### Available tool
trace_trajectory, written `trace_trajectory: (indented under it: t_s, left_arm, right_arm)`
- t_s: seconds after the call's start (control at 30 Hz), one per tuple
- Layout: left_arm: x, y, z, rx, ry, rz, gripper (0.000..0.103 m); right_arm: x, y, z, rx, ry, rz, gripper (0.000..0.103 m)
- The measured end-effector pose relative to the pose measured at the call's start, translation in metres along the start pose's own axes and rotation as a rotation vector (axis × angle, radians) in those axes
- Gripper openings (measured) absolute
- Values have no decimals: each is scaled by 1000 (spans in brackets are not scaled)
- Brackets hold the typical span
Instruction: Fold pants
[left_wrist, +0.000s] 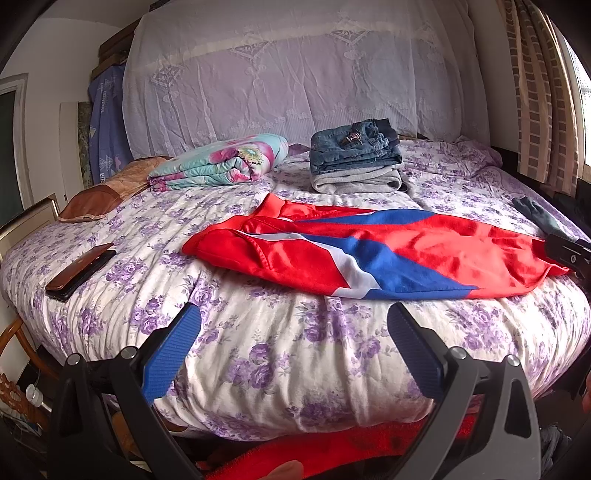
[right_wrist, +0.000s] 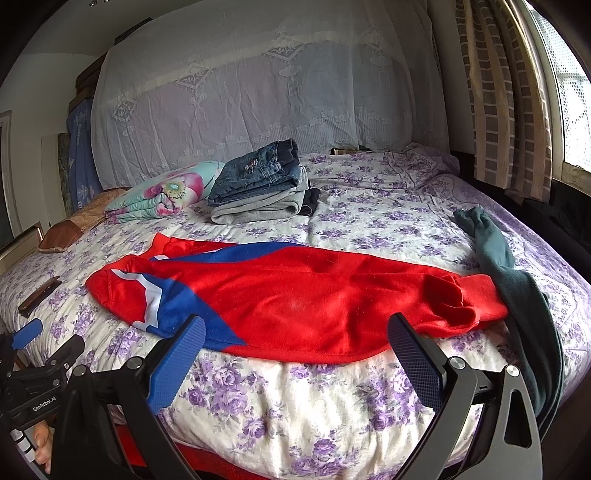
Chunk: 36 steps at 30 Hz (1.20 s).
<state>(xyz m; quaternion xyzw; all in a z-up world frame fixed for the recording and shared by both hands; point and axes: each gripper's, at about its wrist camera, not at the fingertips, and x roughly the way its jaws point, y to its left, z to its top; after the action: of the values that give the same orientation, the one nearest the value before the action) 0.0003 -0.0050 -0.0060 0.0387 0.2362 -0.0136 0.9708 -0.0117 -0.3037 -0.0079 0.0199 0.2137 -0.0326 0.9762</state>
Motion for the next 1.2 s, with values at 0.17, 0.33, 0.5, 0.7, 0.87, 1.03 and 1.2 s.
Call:
trace_trajectory:
  t_s: [0.17,0.33,0.5,0.7,0.87,1.03,1.2]
  left_arm:
    - [1,-1,-1,-1,0,1,98]
    - [2,-1,-1,-1,0,0,98]
    - [2,0,0,-3,2,0,98]
    - [2,0,-1,-2,1,-1,98]
    - [3,-1,-2,-3,2,-1,98]
    - [3,-1,-2,-3,3,-2,98]
    - [1,-1,-2,-5,4,-3,98]
  right_arm:
    - [-2,1,1,1,-2,-1,99]
    - [-3,-1,1,9,-1,0,99]
    - [-2,-1,1,8,-1,0,99]
    - [-3,-2,1,9,0,0,99]
    - [-3,-1,1,9,0,0,99]
    - [-2,-1,1,10,1,0,99]
    - [-2,-2,1,11,2,1,99]
